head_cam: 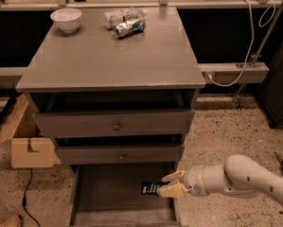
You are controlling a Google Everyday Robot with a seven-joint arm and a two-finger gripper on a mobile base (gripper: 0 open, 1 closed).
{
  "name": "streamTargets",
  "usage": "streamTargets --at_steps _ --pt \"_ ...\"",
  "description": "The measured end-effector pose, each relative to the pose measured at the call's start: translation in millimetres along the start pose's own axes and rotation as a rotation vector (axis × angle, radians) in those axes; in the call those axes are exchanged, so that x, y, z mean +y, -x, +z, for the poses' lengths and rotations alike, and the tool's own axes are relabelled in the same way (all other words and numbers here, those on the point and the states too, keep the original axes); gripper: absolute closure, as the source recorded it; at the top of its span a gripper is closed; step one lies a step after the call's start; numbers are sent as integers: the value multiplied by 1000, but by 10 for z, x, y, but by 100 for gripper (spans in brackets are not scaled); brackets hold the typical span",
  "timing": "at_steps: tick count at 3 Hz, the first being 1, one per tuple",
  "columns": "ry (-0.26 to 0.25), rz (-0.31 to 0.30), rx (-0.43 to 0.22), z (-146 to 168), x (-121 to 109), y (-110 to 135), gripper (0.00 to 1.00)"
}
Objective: Place rxbar blueberry into bottom drawer
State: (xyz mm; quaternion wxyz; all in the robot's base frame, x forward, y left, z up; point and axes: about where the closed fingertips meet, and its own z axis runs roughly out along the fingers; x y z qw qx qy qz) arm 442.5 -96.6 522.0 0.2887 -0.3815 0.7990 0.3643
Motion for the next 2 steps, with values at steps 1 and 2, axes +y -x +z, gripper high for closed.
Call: streamTargets --at_steps 1,2 --pt "2 45 41 421 -137 -575 100" --pt "-39 64 60 760 -276 -993 100"
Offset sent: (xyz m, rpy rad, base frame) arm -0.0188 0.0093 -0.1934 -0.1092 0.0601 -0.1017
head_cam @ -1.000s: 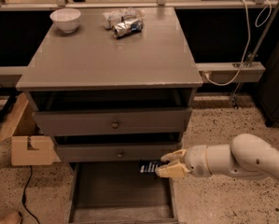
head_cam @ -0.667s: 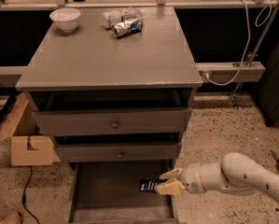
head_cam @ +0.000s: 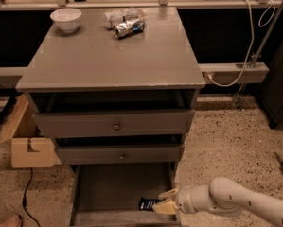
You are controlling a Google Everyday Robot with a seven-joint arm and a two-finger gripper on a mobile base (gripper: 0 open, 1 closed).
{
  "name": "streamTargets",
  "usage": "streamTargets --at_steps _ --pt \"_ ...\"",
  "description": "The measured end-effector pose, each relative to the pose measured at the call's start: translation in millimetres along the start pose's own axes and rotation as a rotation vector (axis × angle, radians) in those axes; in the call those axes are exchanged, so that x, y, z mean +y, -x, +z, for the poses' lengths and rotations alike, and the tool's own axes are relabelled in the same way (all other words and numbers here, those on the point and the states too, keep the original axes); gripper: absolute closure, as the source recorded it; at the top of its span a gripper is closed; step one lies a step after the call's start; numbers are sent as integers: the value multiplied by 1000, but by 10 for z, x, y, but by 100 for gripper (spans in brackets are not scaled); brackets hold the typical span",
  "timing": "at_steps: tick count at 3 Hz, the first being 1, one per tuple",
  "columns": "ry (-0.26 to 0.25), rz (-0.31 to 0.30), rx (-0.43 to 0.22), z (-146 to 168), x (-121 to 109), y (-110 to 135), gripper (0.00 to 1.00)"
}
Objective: Place rxbar blueberry into bottom drawer
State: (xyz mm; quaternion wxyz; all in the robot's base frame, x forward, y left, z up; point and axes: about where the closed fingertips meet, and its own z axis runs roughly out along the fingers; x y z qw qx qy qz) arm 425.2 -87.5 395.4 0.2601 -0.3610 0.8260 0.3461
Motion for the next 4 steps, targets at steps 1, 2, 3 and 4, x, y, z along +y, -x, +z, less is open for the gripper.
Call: streamTargets --at_steps 1,2,3,4 --pt "-47 32 1 353 -212 -339 100" --pt "-47 32 1 353 -212 -339 100" --pt "-55 6 -16 471 -316 -368 100" --pt "-15 -59 -48 798 -507 -375 100"
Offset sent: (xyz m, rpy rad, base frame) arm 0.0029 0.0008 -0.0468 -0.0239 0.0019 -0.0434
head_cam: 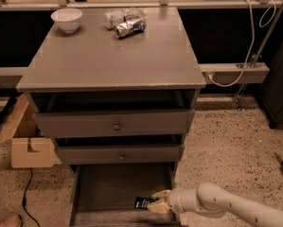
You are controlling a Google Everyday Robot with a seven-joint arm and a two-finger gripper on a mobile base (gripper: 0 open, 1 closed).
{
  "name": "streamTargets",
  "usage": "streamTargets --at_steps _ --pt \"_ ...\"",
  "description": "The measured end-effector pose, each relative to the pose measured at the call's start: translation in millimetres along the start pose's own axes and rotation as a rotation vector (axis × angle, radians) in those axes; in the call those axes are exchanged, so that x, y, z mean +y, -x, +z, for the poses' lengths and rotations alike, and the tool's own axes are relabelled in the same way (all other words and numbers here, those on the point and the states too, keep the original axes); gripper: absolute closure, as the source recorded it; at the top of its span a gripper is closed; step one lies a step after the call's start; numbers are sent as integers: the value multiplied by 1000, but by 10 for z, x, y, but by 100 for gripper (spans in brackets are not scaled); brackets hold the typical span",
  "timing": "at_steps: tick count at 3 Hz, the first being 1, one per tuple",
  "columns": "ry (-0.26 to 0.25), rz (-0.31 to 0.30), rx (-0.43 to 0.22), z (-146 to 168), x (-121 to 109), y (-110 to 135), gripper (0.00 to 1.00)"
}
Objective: Place rxbar blueberry into bottom drawer
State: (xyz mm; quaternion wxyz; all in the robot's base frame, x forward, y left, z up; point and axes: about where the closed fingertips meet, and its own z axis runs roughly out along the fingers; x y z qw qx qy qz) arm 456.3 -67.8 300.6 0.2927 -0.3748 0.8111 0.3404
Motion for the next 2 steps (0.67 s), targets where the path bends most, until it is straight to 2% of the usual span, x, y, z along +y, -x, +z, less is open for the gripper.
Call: streamTargets --at_steps 1,2 --pt "44 -46 -61 470 -280 76 73" --pt "46 -65 -107 726 -380 174 50"
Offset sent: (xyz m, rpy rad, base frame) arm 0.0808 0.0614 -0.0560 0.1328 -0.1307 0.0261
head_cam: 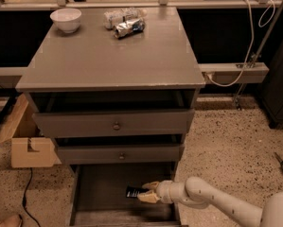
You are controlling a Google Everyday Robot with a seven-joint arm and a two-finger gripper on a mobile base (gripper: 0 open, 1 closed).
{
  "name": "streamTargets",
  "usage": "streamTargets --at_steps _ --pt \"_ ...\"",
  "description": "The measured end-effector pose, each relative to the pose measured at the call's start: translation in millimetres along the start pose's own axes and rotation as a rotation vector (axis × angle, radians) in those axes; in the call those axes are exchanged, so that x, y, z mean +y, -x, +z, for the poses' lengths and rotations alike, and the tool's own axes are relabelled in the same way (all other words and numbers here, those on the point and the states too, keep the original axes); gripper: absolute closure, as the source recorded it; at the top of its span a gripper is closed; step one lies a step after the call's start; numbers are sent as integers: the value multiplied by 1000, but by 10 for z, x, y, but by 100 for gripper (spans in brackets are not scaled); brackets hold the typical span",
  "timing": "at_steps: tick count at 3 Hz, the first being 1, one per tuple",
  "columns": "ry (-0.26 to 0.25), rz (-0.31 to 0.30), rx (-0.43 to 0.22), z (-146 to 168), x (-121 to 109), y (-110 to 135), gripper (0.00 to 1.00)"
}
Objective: Place rxbar blueberry into bottom drawer
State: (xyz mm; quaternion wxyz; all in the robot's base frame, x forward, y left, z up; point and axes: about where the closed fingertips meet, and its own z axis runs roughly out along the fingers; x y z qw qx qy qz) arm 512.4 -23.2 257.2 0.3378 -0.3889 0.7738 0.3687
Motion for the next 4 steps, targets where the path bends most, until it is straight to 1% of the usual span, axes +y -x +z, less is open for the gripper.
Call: streamTargets --at_steps 1,2,3,4 --pt "11 -2 -38 192 -54 26 27" --pt "-13 -1 -64 190 -151 23 0" --pt "-116 3 -77 -272 -288 -5 0" --pt "-271 5 -96 -1048 -353 6 0"
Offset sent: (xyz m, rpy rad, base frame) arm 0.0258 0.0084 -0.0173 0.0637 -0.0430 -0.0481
